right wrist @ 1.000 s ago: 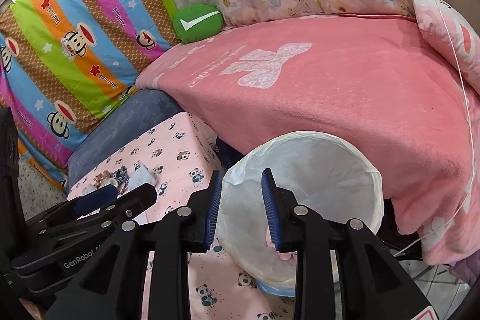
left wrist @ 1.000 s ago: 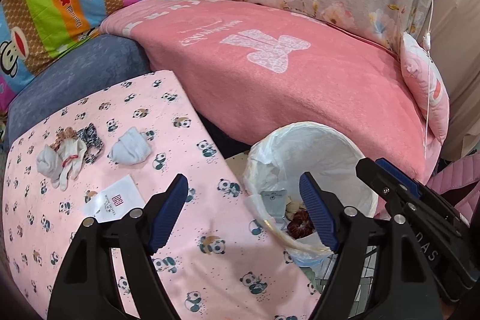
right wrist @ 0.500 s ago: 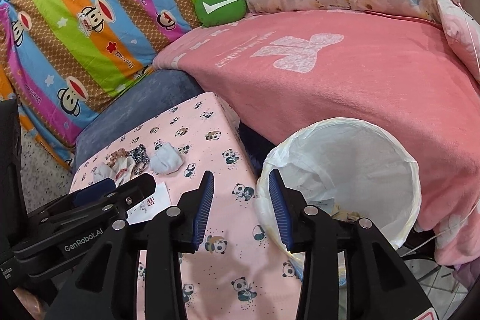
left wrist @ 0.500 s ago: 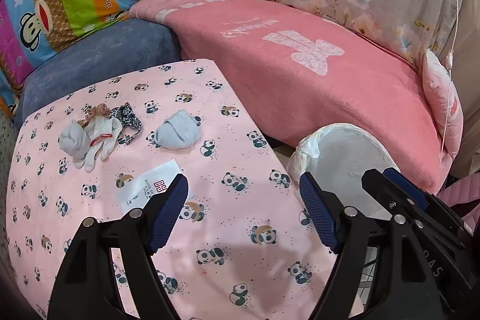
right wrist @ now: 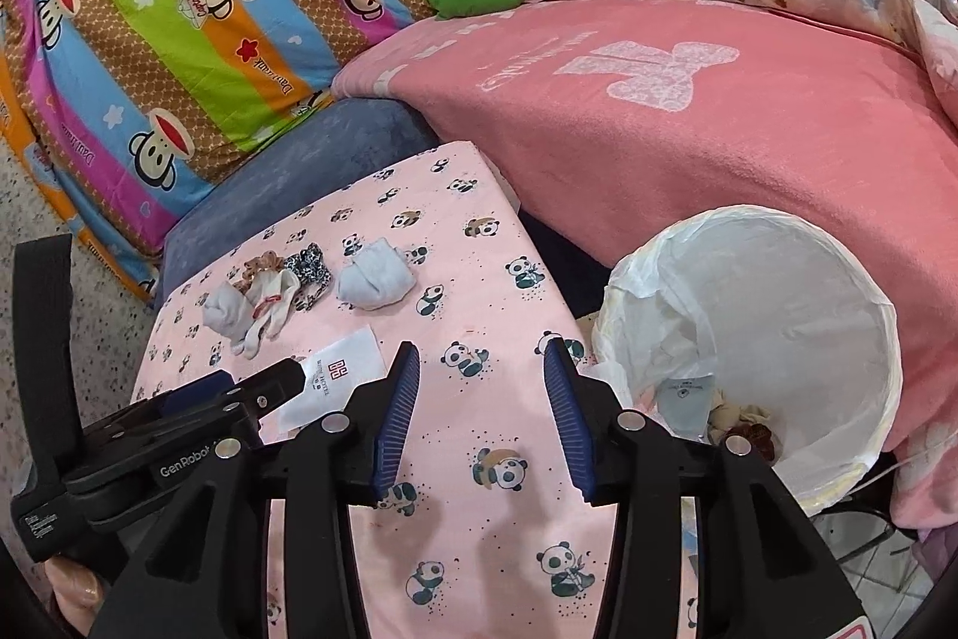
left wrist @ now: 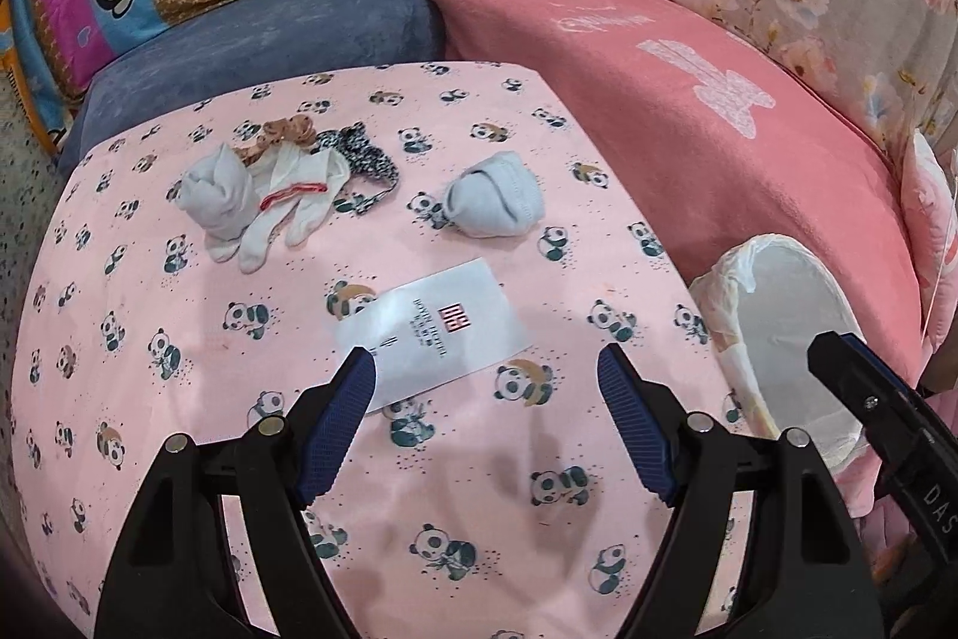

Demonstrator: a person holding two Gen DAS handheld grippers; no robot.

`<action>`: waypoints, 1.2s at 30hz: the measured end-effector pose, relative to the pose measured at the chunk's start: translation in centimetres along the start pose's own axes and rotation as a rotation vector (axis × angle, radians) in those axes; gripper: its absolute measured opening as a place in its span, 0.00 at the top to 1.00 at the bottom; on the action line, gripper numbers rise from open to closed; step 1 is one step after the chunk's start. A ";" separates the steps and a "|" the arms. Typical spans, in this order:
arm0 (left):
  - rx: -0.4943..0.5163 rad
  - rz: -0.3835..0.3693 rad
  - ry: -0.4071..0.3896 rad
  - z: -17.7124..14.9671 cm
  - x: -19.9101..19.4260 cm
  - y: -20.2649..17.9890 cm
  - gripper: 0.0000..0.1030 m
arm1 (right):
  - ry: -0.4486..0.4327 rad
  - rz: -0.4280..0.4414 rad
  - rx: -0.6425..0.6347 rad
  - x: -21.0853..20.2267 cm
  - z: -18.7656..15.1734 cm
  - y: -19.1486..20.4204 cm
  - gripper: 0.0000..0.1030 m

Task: Collect trash
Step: 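Move both open tools back to the items on the table, then grasp the white hotel card with the left tool while the right tool grasps the light blue sock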

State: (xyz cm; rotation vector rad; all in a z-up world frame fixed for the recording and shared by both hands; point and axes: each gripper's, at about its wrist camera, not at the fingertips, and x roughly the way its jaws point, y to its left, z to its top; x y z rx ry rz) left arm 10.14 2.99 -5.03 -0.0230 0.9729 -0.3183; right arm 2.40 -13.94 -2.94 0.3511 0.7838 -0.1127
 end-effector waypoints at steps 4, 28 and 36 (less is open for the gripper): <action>-0.034 0.023 0.019 -0.2 0.9 2.4 0.29 | 0.021 0.005 -0.014 1.1 -0.2 1.1 0.57; -0.071 -0.056 0.131 0.3 7.3 6.7 0.76 | 0.137 0.022 -0.057 9.3 -0.5 4.9 0.57; -0.067 -0.073 0.074 1.2 5.1 6.6 0.98 | 0.147 0.042 -0.061 11.1 0.3 5.9 0.57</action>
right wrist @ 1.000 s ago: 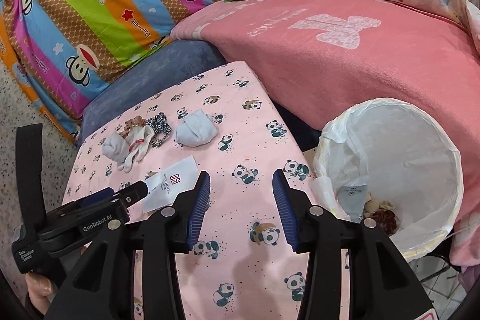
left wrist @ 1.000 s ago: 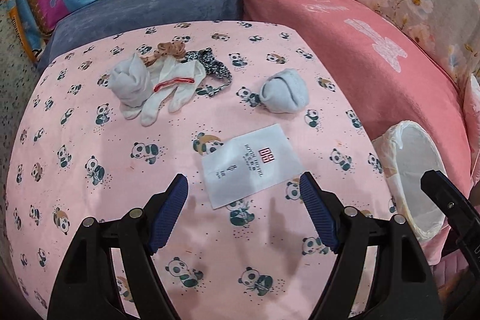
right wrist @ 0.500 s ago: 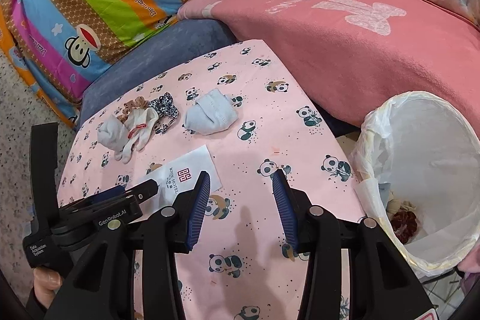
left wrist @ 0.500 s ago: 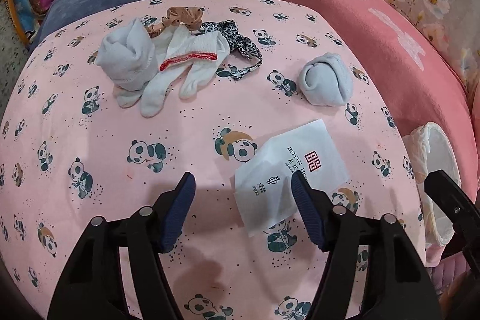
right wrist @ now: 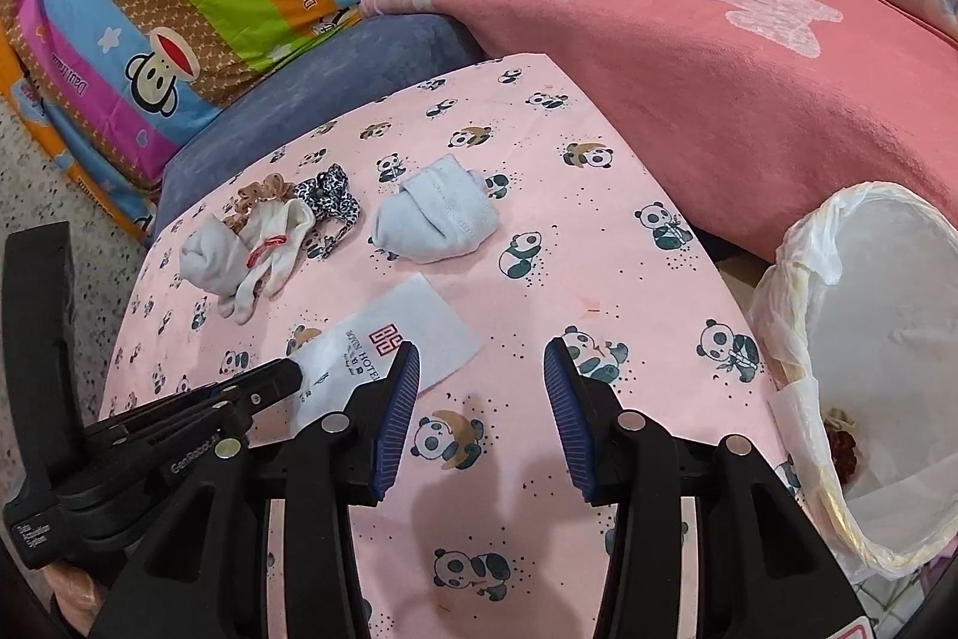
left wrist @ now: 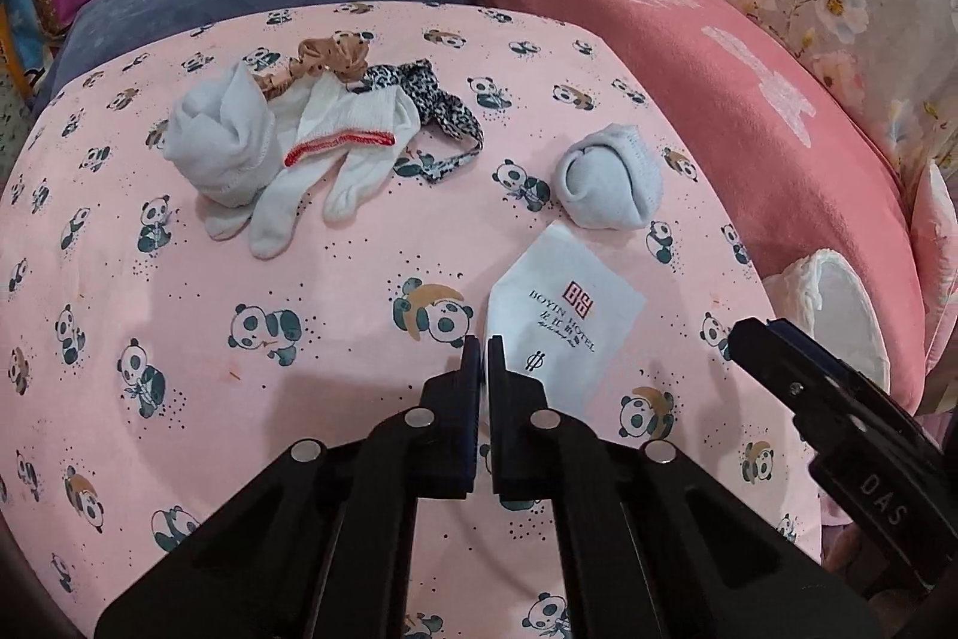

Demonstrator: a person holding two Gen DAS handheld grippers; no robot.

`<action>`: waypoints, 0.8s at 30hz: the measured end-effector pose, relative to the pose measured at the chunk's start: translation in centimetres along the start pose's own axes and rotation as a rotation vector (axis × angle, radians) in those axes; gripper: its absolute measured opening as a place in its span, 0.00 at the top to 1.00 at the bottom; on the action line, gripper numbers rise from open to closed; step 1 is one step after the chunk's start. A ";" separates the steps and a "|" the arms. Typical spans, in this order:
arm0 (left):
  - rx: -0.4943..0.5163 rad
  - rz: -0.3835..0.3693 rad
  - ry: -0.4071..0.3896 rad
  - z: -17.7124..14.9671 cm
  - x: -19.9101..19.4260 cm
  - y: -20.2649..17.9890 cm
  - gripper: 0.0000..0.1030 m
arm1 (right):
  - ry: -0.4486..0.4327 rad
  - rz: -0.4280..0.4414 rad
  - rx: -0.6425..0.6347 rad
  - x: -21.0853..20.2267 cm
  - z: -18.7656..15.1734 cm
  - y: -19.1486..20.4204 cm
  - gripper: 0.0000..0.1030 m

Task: Collect trash
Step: 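Grasp the white hotel card with the left tool while the right tool grasps the light blue sock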

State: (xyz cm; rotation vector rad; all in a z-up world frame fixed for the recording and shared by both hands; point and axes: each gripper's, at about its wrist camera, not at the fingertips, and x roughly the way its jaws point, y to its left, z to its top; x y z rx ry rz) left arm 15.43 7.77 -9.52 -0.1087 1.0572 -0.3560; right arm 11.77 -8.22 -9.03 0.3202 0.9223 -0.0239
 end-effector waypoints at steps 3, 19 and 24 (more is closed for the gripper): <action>0.001 0.014 -0.040 0.8 -1.4 0.4 0.98 | -0.001 0.006 -0.003 0.7 0.8 0.4 0.57; 0.104 0.012 0.006 1.5 0.5 -0.9 0.38 | -0.024 -0.003 0.001 2.1 5.5 0.7 0.57; 0.188 0.028 0.014 1.0 2.4 -2.9 0.25 | -0.025 -0.008 0.011 1.8 5.6 -0.4 0.53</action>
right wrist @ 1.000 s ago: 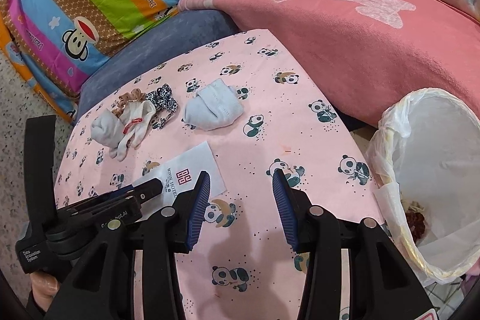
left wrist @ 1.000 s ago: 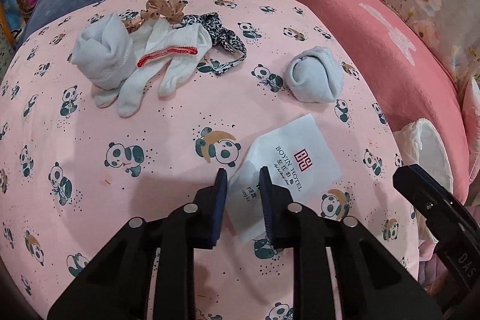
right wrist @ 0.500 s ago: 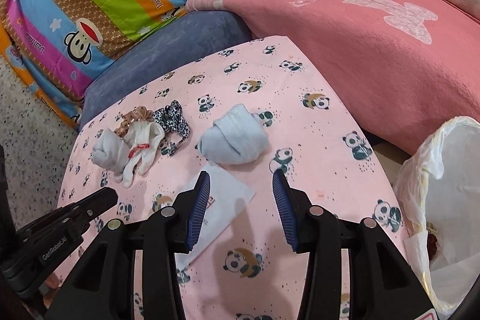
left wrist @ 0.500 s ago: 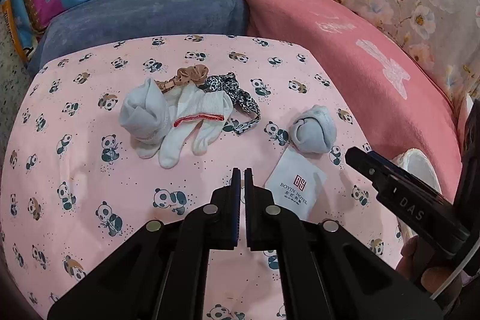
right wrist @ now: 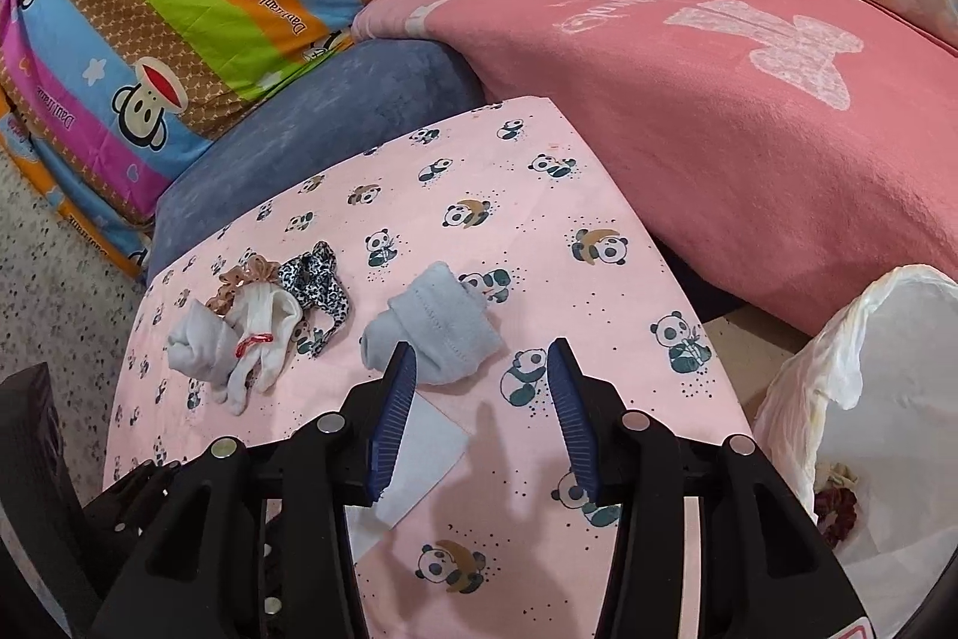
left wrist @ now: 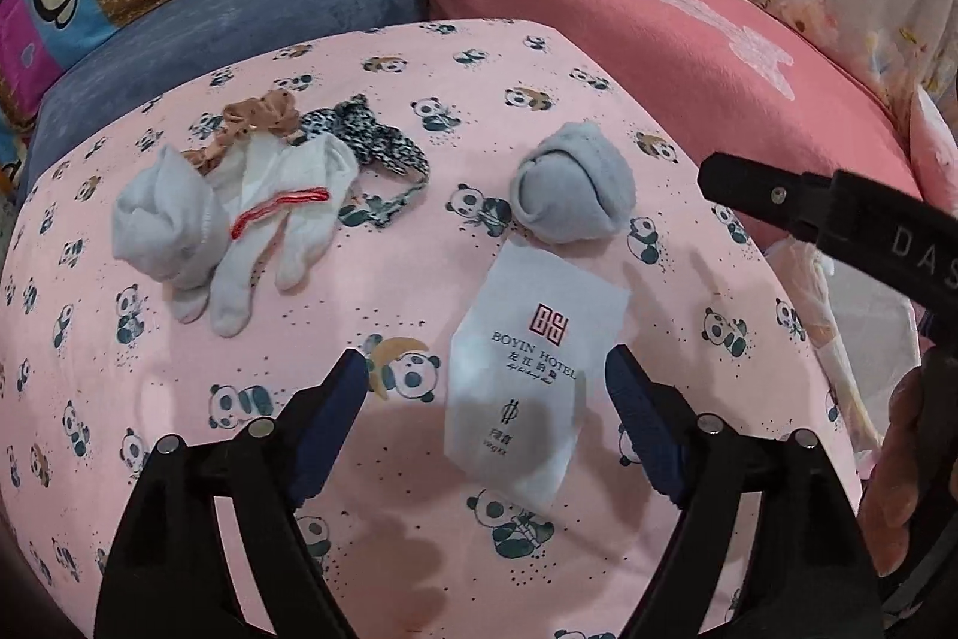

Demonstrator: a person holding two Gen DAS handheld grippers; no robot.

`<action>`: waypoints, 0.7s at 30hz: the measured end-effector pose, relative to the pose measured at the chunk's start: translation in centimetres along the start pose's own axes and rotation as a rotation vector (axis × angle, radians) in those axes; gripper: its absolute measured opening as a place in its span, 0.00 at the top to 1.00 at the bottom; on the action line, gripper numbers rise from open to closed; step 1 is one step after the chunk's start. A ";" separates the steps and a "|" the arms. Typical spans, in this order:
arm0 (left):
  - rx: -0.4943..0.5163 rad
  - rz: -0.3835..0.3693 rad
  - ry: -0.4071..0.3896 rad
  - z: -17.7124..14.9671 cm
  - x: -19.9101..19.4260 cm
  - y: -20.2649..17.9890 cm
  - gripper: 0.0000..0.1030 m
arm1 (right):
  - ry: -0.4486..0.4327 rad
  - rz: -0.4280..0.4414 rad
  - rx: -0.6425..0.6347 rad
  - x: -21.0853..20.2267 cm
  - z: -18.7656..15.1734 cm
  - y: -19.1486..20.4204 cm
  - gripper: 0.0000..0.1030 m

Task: Collect trash
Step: 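Grasp the white hotel card with the left tool while the right tool grasps the light blue sock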

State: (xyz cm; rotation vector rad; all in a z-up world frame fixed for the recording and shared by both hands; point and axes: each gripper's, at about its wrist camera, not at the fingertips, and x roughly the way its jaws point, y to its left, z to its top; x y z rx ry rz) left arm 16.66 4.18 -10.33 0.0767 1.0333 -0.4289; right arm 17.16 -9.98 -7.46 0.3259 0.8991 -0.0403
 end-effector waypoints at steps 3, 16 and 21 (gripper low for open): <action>0.025 0.003 0.027 -0.2 1.4 -0.7 0.25 | 0.001 0.004 0.003 0.1 0.0 -0.4 0.53; -0.079 -0.004 -0.007 0.1 0.7 1.3 0.78 | 0.038 0.015 -0.037 2.6 0.0 1.1 0.53; -0.125 0.043 -0.025 0.7 -0.3 3.3 0.81 | 0.045 0.034 -0.026 4.2 0.4 2.1 0.44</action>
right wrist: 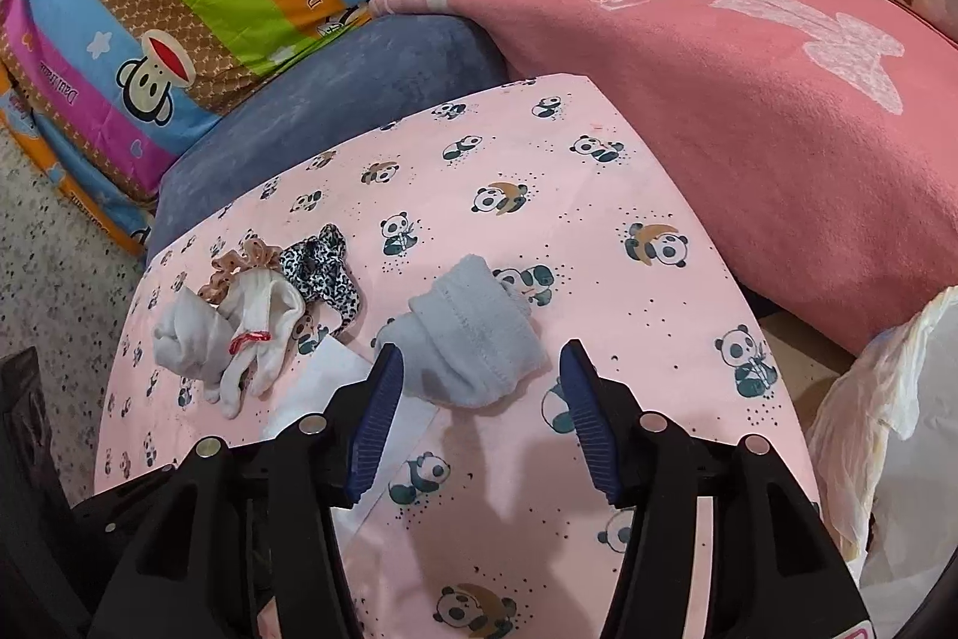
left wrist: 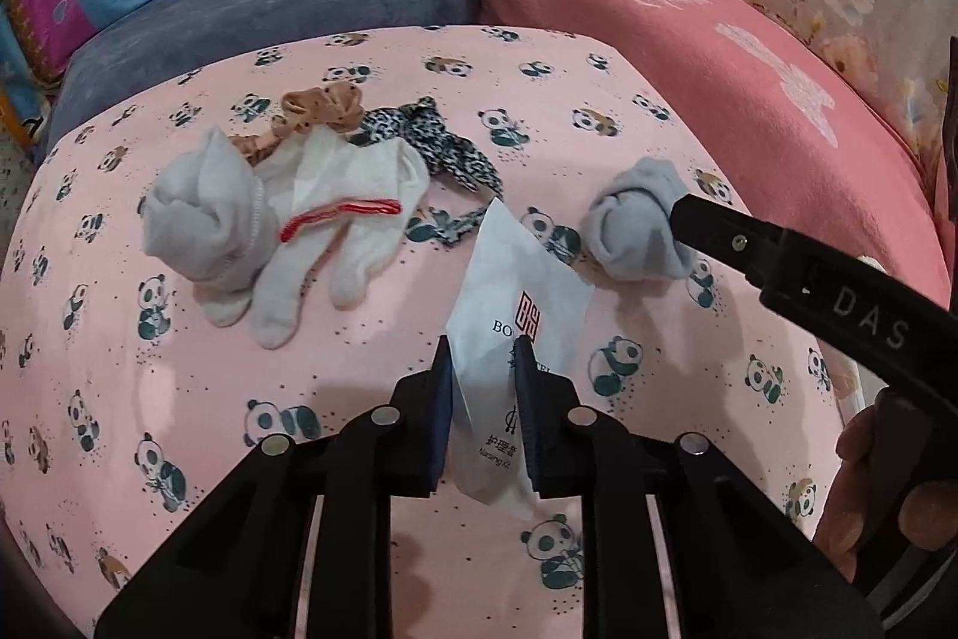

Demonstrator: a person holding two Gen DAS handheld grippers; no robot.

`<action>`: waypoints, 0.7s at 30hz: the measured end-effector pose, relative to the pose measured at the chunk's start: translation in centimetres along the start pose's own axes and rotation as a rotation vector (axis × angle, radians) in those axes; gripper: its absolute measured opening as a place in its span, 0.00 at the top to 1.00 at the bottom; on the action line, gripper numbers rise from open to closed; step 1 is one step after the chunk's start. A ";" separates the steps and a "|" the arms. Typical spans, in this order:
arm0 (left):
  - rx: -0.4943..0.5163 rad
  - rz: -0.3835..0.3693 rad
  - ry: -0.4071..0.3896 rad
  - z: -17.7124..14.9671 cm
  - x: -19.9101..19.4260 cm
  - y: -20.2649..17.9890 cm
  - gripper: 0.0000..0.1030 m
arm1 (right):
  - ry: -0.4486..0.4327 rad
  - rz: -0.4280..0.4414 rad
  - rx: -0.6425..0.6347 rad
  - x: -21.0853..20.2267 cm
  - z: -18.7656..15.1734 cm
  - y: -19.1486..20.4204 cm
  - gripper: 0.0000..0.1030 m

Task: Collect trash
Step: 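Grasp the white hotel card with the left tool while the right tool grasps the light blue sock, then carry the card and sock over the basket and open both tools to drop them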

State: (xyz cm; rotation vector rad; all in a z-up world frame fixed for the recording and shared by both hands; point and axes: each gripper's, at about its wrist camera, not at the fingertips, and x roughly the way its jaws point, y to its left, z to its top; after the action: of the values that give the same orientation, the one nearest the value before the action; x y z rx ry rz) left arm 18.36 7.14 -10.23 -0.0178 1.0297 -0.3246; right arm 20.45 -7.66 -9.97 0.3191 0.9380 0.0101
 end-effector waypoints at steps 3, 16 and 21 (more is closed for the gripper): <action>-0.028 0.007 0.003 0.3 0.0 1.0 0.81 | 0.021 -0.003 0.005 1.3 0.1 0.2 0.40; -0.011 0.002 -0.004 0.4 -1.1 -0.1 0.83 | 0.037 0.058 0.040 0.8 -1.3 -0.8 0.76; 0.015 -0.012 -0.019 0.1 -2.5 -1.9 0.83 | -0.007 0.062 0.048 -2.5 -2.1 -1.4 0.76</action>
State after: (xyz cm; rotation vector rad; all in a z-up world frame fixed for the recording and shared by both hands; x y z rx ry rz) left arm 16.75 6.00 -7.80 -0.0135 1.0085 -0.3420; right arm 17.08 -8.77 -9.52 0.3928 0.9221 0.0432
